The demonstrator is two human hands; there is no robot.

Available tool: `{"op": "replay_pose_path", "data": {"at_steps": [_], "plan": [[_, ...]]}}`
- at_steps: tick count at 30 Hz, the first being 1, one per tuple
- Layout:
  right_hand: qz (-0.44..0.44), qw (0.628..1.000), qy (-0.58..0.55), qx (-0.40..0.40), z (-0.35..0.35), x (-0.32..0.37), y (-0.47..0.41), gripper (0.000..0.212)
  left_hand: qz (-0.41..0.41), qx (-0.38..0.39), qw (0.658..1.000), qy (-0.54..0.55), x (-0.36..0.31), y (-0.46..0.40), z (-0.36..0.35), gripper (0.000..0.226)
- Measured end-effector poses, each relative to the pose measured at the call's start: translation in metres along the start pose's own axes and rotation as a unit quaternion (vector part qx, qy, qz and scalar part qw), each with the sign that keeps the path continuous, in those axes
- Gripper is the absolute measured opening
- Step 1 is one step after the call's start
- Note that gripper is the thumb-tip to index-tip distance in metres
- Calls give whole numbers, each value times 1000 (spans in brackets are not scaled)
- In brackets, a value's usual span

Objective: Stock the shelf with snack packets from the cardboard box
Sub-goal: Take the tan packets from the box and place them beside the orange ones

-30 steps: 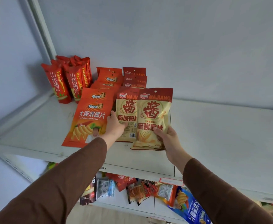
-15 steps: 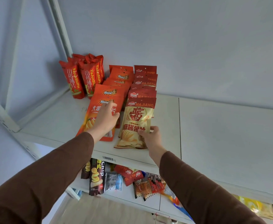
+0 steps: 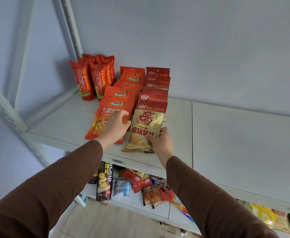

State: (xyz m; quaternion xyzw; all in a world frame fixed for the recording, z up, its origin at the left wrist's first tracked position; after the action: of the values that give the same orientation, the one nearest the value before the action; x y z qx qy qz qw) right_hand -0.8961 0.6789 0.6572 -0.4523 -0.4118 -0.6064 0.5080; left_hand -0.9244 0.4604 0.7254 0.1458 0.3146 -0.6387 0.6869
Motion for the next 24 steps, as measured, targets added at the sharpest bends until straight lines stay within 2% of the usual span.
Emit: {"op": "replay_pose_path", "data": {"at_steps": [4,8,12,15,19,24], "plan": [[1,1000,28,1,4,0,-2,46,-2,4,1000,3,2,7,1,34],[50,993,106,-29,24,10,3,61,1,6,1000,11,9,17,6,34],[170,971,162,-39,28,43,21,39,5,2,1000,18,19,33,13,31],[273,926,257,35,-7,72,44,23,1,-14,1000,-2,27,53,25,30],[340,857,346,173,-71,76,85,24,8,-32,997,-73,47,104,51,34],[368,799,379,288,-125,46,146,32,128,-34,979,-153,104,201,75,35]]}}
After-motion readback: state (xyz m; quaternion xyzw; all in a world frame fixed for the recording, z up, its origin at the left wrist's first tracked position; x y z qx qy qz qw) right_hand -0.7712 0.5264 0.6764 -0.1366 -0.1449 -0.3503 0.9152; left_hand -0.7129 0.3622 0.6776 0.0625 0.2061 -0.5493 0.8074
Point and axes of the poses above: each hand's wrist, its own y-axis away from the middle knuckle, its own z-axis out of the back of the hand, x = y × z, the point moved 10 cm from there along -y, towards the middle knuckle, and after that the axes turned 5 degrees about z, right-handed, at the moved point
